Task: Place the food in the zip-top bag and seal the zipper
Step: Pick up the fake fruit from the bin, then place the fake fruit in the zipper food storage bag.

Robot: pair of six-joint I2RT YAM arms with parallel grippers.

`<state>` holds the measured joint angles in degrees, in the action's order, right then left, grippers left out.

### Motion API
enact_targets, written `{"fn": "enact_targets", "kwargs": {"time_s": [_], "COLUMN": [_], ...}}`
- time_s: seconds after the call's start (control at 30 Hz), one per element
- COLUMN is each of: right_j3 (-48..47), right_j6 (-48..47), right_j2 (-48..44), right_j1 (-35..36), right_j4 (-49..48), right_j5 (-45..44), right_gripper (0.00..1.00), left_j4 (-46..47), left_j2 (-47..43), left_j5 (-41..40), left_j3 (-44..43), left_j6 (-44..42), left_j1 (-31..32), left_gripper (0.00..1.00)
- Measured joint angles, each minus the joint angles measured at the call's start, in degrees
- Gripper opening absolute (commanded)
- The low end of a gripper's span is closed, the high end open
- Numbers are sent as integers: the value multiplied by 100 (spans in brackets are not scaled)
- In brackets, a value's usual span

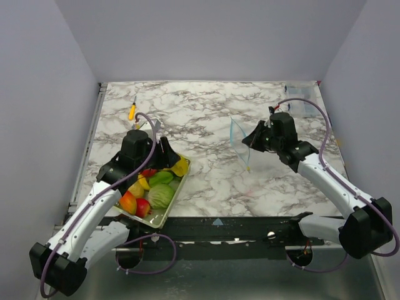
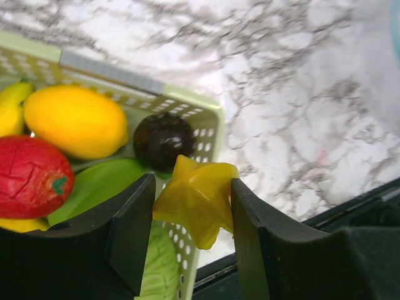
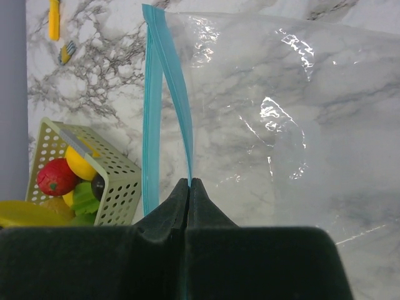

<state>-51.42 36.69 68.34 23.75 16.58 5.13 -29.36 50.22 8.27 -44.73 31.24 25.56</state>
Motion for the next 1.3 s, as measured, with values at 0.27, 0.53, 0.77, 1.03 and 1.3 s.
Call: {"fn": "enact_targets", "kwargs": {"time_s": [0.27,0.53,0.77,1.03,1.3], "right_j3": [4,7,39,48,94], "right_j6": [214,341,446,632,833], "right_j2": [-15,-153,-588,-761,-765], "right_j1": [107,181,192,210,245], "right_j4": [-35,-234,-354,-470,-557], "right_j5": [256,577,737,870,960], "right_gripper": [1,1,1,1,1], "left_j4": [1038,3169,4522,4841,4944], "left_j2": [240,1333,2197,3067,3381], "left_j5": [1740,2887,2970,2942,2903], "left_j3": [-275,-833,-1403,-1729,-1891], "left_j6": [664,2157,2850,2914,2800], "left_j1": [0,127,442,531,643], "left_gripper": [30,27,26,26,26]}}
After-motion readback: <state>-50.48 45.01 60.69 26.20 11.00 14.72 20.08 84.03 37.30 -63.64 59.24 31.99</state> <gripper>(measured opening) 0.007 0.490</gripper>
